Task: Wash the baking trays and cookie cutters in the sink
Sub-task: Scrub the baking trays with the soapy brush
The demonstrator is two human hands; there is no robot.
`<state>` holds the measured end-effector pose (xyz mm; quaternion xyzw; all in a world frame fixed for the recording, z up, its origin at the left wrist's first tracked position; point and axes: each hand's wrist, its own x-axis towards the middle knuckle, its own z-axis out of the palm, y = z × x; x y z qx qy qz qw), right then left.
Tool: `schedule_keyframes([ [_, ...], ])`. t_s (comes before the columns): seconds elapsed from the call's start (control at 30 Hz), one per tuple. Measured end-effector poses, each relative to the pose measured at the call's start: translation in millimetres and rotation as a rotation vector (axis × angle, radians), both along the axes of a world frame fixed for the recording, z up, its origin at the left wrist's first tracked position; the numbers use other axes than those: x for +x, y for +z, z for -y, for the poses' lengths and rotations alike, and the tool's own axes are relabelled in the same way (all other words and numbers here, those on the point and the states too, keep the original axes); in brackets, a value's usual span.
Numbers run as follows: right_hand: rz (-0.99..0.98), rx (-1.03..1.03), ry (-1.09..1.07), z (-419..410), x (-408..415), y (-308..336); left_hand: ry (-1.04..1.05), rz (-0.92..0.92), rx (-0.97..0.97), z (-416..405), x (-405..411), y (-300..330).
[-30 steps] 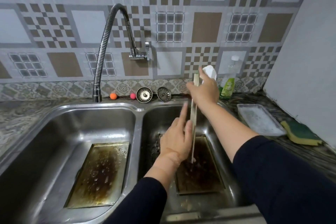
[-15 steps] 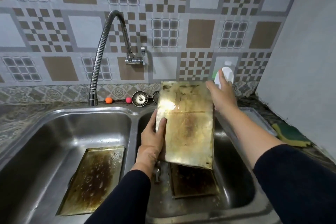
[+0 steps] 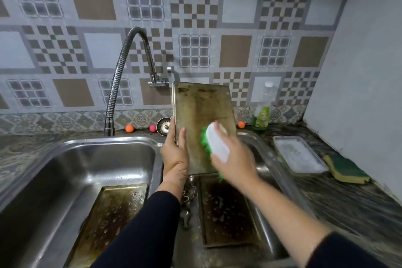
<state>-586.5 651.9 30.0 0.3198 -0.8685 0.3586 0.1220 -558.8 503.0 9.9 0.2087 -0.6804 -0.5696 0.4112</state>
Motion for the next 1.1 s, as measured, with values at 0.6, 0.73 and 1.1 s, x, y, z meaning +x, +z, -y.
schedule_keyframes([
  [0.6, 0.004, -0.213, 0.18, 8, 4, -17, 0.113, 0.013, -0.14, -15, 11, 7],
  [0.73, 0.015, -0.268, -0.055, 19, -72, 61, 0.112, 0.017, -0.229, -42, 5, 6],
  [1.1, 0.319, -0.243, 0.096, -8, -22, -1, 0.275, 0.119, -0.318, -50, 16, 3],
])
